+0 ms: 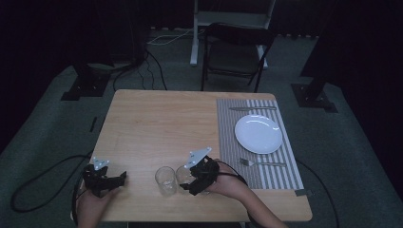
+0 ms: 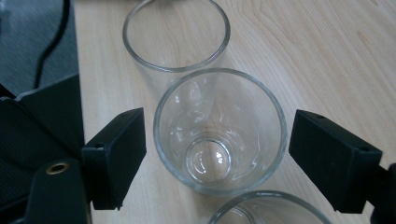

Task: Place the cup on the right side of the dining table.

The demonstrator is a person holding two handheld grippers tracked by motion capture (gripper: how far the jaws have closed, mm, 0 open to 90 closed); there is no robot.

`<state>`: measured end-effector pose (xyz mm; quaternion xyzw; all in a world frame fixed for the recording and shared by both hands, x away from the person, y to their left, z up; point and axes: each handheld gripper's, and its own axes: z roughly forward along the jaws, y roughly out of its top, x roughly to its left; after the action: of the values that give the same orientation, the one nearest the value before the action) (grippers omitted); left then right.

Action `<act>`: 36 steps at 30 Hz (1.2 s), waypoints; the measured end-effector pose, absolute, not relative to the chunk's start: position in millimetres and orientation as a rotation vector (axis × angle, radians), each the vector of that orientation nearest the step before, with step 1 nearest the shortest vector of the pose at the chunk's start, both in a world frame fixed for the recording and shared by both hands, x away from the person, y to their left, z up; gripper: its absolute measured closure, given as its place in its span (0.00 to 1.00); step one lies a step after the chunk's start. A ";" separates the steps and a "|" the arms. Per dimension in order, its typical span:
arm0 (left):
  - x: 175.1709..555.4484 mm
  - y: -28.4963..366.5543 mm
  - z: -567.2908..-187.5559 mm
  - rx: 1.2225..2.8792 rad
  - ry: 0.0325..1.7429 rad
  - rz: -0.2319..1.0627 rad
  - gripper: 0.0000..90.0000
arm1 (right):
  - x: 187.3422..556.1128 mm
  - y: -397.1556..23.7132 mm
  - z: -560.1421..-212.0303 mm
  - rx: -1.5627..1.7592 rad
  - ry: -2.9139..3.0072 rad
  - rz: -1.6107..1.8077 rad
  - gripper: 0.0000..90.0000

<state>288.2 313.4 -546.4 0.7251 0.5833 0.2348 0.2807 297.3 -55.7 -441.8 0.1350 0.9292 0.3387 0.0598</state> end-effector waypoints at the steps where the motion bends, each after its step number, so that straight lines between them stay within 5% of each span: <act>1: 288.3 313.4 -546.4 1.944 1.563 0.630 0.00 | 297.7 -53.9 -441.9 0.402 2.823 1.009 0.22; 36: 288.3 313.5 -546.3 1.945 1.563 0.629 0.00 | 315.8 -35.6 -436.4 0.433 2.822 0.821 0.32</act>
<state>288.3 313.5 -546.3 0.7255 0.5830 0.2346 0.2805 315.8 -35.6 -436.4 0.1451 0.9465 0.2753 0.0853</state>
